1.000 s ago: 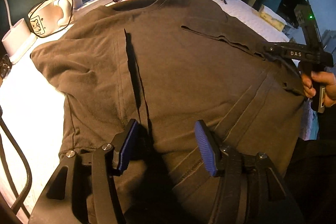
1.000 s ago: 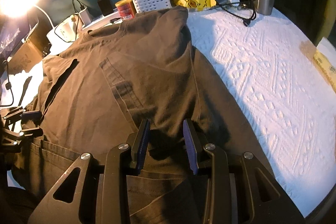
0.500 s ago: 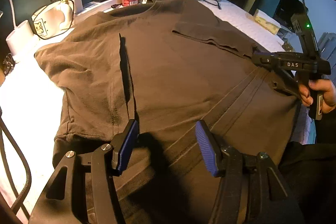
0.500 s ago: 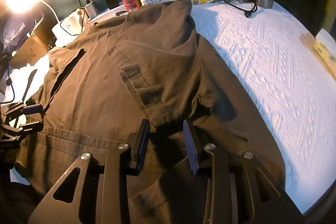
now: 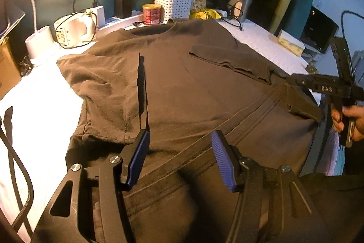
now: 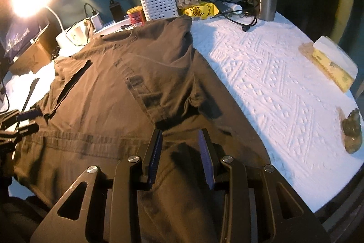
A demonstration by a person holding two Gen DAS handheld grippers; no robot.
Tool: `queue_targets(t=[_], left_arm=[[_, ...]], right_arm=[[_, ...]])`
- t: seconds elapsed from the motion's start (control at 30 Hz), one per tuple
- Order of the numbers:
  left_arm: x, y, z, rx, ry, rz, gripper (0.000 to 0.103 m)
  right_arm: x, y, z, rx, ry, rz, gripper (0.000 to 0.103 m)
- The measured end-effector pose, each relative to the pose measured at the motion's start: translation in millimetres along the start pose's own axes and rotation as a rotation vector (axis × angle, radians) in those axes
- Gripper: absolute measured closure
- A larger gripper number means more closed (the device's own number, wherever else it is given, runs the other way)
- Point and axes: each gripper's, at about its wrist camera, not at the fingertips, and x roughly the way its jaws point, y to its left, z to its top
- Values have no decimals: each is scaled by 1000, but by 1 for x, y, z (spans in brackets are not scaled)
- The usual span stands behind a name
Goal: Fold small clothes
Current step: 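Grasp the shirt hem with both grippers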
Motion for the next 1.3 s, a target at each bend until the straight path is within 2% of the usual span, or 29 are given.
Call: queue_targets(t=[0.13,0.33,0.43,0.6,0.7,0.87,1.07,1.17,1.3], left_arm=[[-6,-2,-8,-22,-13,13,46],[-17,0,-24,-53,-23,39,46],[-25,2,-34,-68,-19,77,46],[-45,14,-52,-101,-33,151,46],[-55,25,-65,-126,-23,230,46],[-65,44,-82,-176,-20,310,46],[-58,67,-95,-232,28,368,46],[-51,73,-99,-251,45,393,46],[-48,67,-99,-207,31,398,49]], right_arm=[[-6,5,-10,-27,2,6,59],[-11,16,-27,-67,15,9,58],[-13,28,-35,-104,21,-45,58],[-15,47,-44,-162,17,-42,58],[-10,56,-49,-192,28,-69,58],[0,58,-57,-224,43,-132,58],[3,46,-58,-224,46,-189,58],[3,38,-60,-196,20,-154,58],[2,32,-61,-157,-9,-117,59]])
